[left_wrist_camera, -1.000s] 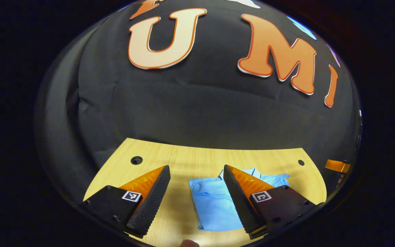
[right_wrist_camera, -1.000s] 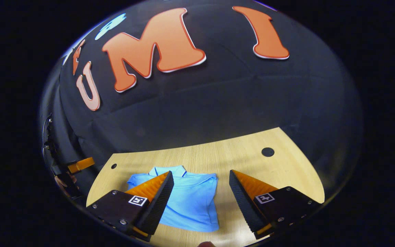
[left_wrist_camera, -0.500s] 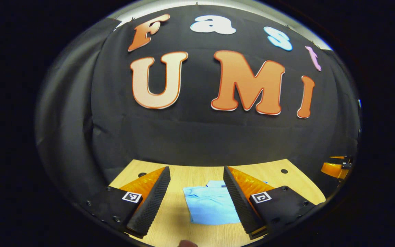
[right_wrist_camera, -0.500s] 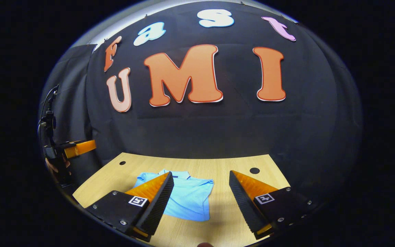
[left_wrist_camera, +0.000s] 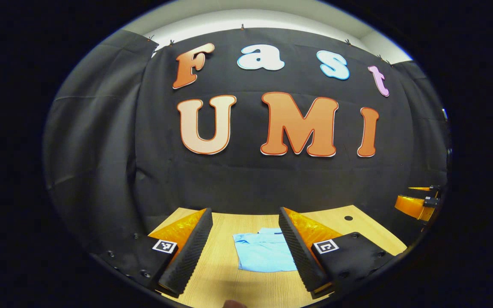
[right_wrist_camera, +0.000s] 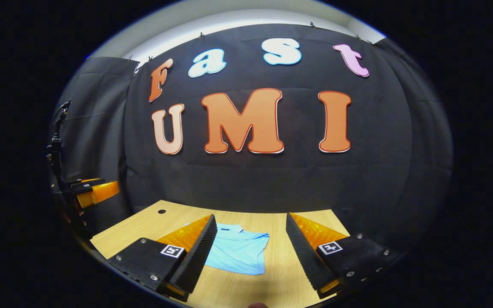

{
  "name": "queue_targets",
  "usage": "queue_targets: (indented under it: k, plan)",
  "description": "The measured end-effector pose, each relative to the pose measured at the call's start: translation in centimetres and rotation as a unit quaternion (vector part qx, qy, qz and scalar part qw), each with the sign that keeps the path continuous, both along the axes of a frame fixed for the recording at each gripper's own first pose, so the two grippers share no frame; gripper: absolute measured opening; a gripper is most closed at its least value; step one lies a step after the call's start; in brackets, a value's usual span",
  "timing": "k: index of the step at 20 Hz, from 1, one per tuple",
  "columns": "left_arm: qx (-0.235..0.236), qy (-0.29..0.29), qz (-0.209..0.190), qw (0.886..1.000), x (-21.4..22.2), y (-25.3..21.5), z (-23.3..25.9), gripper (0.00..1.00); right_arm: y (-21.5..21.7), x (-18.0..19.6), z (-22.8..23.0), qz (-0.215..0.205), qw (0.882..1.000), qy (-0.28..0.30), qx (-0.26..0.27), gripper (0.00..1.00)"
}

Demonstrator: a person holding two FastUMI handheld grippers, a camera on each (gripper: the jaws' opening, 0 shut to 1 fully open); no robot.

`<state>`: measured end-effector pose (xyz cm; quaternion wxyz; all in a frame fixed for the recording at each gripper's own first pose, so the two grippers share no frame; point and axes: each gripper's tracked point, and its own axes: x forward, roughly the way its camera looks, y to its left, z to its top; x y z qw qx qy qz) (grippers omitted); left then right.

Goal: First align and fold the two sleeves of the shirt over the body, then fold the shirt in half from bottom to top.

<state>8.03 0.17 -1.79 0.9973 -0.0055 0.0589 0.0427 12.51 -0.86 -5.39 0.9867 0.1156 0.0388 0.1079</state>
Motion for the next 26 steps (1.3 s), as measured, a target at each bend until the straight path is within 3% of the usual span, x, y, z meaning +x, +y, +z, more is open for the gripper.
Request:
queue_targets:
  k: [6, 11, 19, 26]
  plan:
    - [0.024, -0.013, 0.021, 0.999, -3.7, 0.5, 0.0, 1.00, 1.1, -2.9, 0.0, 0.018, 0.999, -0.023, -0.021, 0.98]
    - [0.043, -0.038, 0.015, 0.998, -4.6, 0.8, 1.7, 1.00, 1.5, -3.9, 1.0, 0.011, 0.999, -0.036, -0.019, 0.98]
    - [0.036, -0.049, -0.034, 0.998, -3.8, 1.9, 3.6, 1.00, 1.5, -3.8, 2.7, -0.045, 0.997, -0.047, -0.032, 0.98]
    - [0.035, -0.039, -0.082, 0.995, -2.6, 3.7, 2.3, 1.00, 0.7, -5.5, 2.3, -0.098, 0.991, -0.035, -0.084, 0.99]
